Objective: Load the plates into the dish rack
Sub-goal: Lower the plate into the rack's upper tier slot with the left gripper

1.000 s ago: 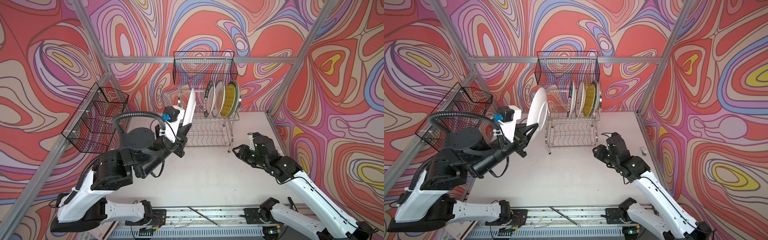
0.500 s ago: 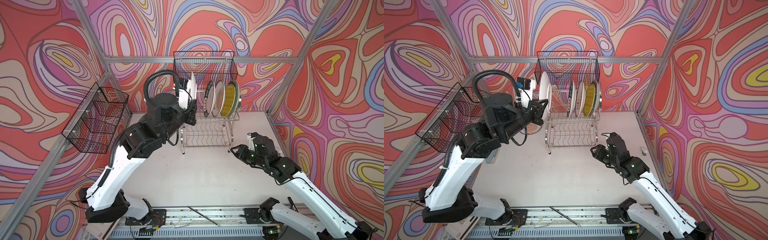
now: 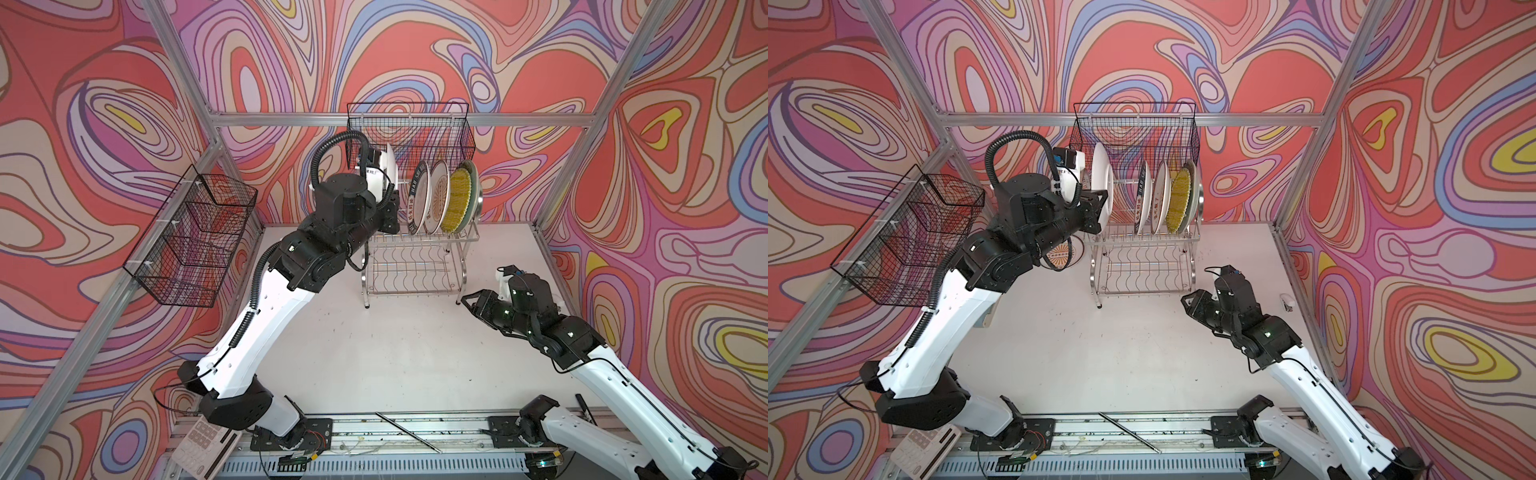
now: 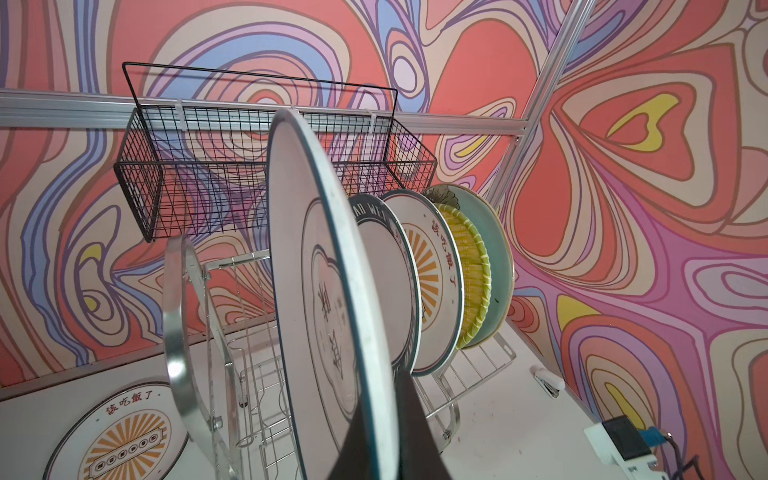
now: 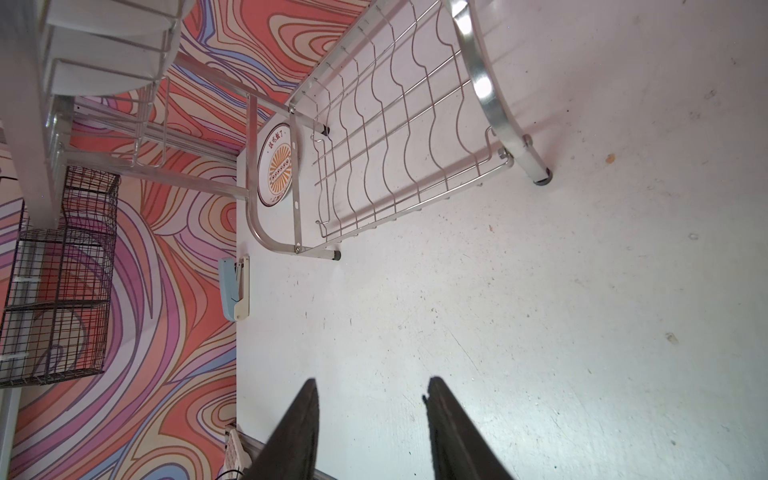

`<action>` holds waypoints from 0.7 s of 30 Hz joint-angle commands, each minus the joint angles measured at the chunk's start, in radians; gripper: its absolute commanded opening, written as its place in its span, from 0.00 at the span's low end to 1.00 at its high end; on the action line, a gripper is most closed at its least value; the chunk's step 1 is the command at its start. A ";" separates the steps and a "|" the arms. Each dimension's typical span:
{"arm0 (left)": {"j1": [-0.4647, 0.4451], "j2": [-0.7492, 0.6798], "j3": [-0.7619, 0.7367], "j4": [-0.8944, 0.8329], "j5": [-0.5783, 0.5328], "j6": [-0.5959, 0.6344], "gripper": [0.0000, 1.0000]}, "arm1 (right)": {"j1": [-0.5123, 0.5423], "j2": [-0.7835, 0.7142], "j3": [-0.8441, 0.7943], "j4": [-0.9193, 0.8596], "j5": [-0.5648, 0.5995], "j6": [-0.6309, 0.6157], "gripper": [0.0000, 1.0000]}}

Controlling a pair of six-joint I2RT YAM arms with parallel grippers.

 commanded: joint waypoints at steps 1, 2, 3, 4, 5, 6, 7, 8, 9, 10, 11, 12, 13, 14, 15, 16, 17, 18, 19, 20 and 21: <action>0.016 0.022 -0.019 0.155 0.036 -0.020 0.00 | 0.004 -0.012 -0.011 -0.010 0.002 0.001 0.43; 0.024 0.028 -0.026 0.167 0.044 -0.026 0.00 | 0.004 -0.013 -0.009 -0.012 0.002 0.000 0.43; 0.031 0.036 -0.028 0.174 0.050 -0.033 0.00 | 0.004 -0.013 -0.008 -0.016 0.003 0.002 0.44; 0.036 0.043 -0.029 0.178 0.056 -0.038 0.00 | 0.004 -0.015 -0.008 -0.018 0.005 0.002 0.43; 0.043 0.052 -0.029 0.182 0.058 -0.044 0.00 | 0.004 -0.016 -0.007 -0.022 0.005 0.003 0.43; 0.049 0.060 -0.029 0.184 0.058 -0.049 0.00 | 0.004 -0.018 -0.005 -0.027 0.007 0.003 0.44; 0.054 0.065 -0.030 0.189 0.059 -0.053 0.00 | 0.004 -0.019 -0.002 -0.029 0.010 0.004 0.43; 0.059 0.070 -0.034 0.194 0.059 -0.059 0.00 | 0.004 -0.022 -0.002 -0.033 0.011 0.005 0.43; 0.064 0.075 -0.039 0.199 0.059 -0.066 0.00 | 0.004 -0.022 -0.001 -0.036 0.015 0.005 0.43; 0.068 0.078 -0.043 0.207 0.064 -0.070 0.00 | 0.004 -0.024 0.000 -0.040 0.016 0.006 0.43; 0.070 0.080 -0.052 0.216 0.066 -0.075 0.00 | 0.004 -0.025 0.002 -0.044 0.018 0.008 0.44; 0.073 0.081 -0.059 0.224 0.068 -0.079 0.00 | 0.004 -0.026 0.002 -0.047 0.021 0.009 0.43; 0.077 0.081 -0.067 0.230 0.068 -0.084 0.00 | 0.004 -0.027 0.004 -0.049 0.022 0.010 0.44; 0.081 0.082 -0.074 0.235 0.071 -0.092 0.00 | 0.004 -0.028 0.004 -0.051 0.024 0.010 0.43; 0.086 0.083 -0.081 0.240 0.074 -0.099 0.00 | 0.004 -0.027 0.006 -0.054 0.025 0.011 0.43; 0.089 0.083 -0.088 0.246 0.076 -0.104 0.00 | 0.004 -0.025 0.007 -0.054 0.025 0.011 0.44; 0.092 0.083 -0.095 0.255 0.077 -0.108 0.00 | 0.004 -0.024 0.010 -0.056 0.026 0.011 0.44; 0.094 0.083 -0.102 0.256 0.078 -0.111 0.00 | 0.004 -0.022 0.011 -0.058 0.026 0.010 0.43; 0.096 0.083 -0.106 0.259 0.078 -0.113 0.00 | 0.004 -0.021 0.014 -0.059 0.026 0.011 0.43; 0.097 0.083 -0.110 0.262 0.075 -0.116 0.00 | 0.004 -0.019 0.016 -0.060 0.026 0.011 0.43; 0.099 0.085 -0.115 0.264 0.072 -0.118 0.00 | 0.004 -0.017 0.017 -0.061 0.027 0.010 0.44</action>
